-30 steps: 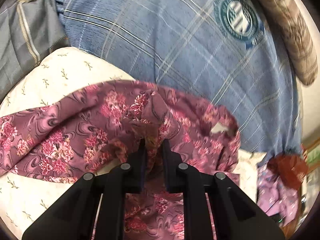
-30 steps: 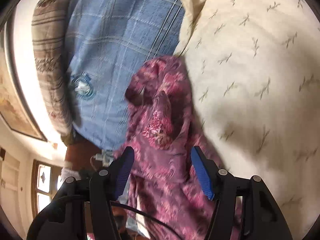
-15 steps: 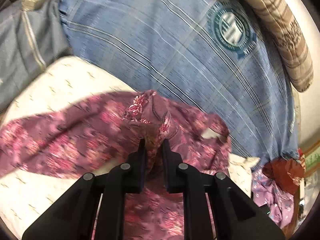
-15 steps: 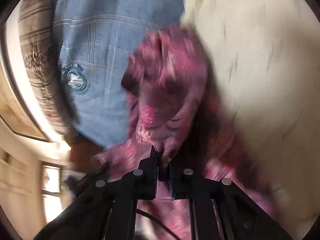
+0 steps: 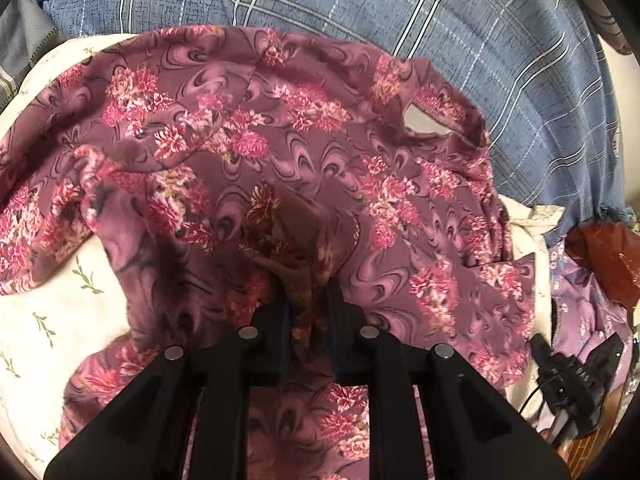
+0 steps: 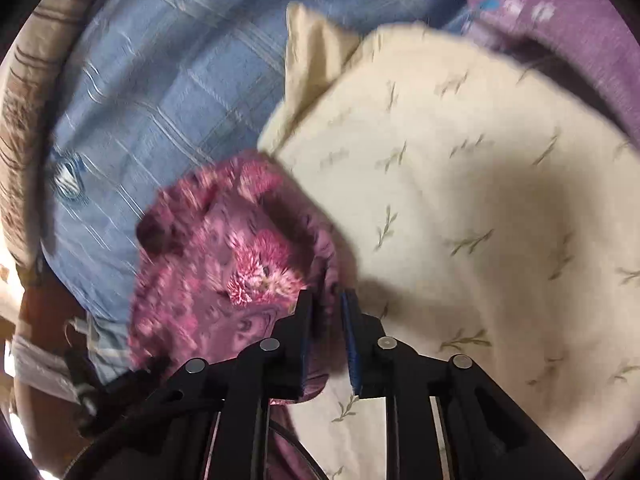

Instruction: Fold small clothes

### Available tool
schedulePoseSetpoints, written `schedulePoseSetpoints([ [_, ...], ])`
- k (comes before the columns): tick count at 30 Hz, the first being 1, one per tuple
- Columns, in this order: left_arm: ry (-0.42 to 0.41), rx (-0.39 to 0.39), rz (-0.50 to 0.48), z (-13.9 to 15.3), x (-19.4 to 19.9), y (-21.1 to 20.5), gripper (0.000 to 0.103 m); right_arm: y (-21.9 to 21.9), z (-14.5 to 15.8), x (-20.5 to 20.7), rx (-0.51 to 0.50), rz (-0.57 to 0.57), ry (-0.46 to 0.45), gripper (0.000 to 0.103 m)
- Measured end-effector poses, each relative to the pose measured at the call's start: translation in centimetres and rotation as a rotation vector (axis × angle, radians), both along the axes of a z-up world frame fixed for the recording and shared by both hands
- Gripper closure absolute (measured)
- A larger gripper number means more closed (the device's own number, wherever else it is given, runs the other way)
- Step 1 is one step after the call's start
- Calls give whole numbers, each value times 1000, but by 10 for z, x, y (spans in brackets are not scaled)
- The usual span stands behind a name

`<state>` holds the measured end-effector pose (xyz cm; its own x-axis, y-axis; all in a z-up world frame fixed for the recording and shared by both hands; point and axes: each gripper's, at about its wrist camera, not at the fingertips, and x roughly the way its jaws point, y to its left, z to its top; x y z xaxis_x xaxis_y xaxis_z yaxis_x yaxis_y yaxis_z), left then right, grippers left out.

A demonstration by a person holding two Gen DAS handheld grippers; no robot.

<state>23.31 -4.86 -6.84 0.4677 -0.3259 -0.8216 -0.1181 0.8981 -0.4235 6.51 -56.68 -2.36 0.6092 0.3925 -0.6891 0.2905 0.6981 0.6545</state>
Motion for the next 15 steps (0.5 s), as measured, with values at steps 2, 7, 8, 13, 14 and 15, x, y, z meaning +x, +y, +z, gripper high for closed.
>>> schedulePoseSetpoints([
  [2, -23, -13, -3, 8, -3, 3, 87, -5, 20, -6, -54, -16, -52, 70],
  [7, -58, 21, -29, 17, -8, -5, 84, 28, 31, -9, -163, 75, -108, 39],
  [8, -56, 26, -34, 17, -7, -5, 84, 37, 27, -7, -171, 87, -95, 40],
  [13, -67, -2, -33, 20, -5, 1, 84, 52, 30, -16, 61, 154, -124, 58],
  [14, -61, -20, -30, 20, -3, 2, 84, 57, 34, -27, 122, 200, -141, 58],
  [15, -55, -29, -23, 18, -3, 3, 84, 64, 35, -39, 183, 250, -145, 55],
])
